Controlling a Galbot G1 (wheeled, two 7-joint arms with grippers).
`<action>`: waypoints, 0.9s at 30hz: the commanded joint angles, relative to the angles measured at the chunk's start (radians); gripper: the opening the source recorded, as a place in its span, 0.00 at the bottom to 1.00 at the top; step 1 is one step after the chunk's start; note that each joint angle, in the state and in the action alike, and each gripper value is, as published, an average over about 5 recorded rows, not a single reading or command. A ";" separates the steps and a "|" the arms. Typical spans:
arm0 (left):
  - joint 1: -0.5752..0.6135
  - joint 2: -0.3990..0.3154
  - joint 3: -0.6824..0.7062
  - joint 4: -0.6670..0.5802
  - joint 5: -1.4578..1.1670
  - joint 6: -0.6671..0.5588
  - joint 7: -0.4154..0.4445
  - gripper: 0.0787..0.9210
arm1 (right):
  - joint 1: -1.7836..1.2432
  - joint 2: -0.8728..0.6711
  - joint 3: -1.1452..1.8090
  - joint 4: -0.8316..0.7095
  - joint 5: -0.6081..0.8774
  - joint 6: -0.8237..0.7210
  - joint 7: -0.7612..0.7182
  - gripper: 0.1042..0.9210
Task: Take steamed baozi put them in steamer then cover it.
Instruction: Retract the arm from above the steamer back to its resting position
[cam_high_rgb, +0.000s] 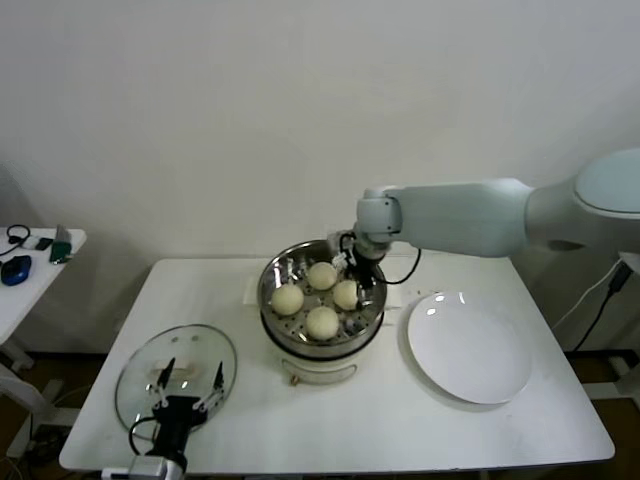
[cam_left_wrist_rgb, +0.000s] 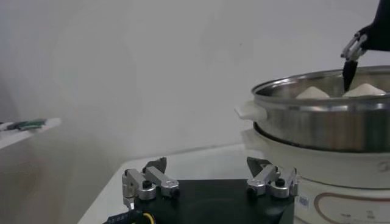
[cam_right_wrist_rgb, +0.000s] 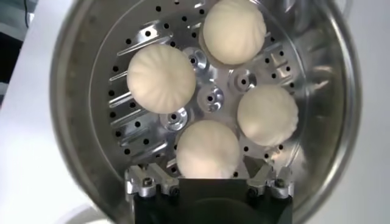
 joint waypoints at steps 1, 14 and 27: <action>0.005 0.004 0.005 -0.022 -0.001 0.003 0.006 0.88 | 0.190 -0.204 0.029 0.079 0.125 0.040 -0.068 0.88; -0.033 0.037 0.027 0.003 -0.007 -0.010 0.003 0.88 | -0.172 -0.746 0.550 0.168 0.239 0.081 0.586 0.88; -0.086 0.071 0.029 0.063 -0.004 -0.005 -0.003 0.88 | -2.067 -0.819 2.335 0.356 -0.014 0.411 0.592 0.88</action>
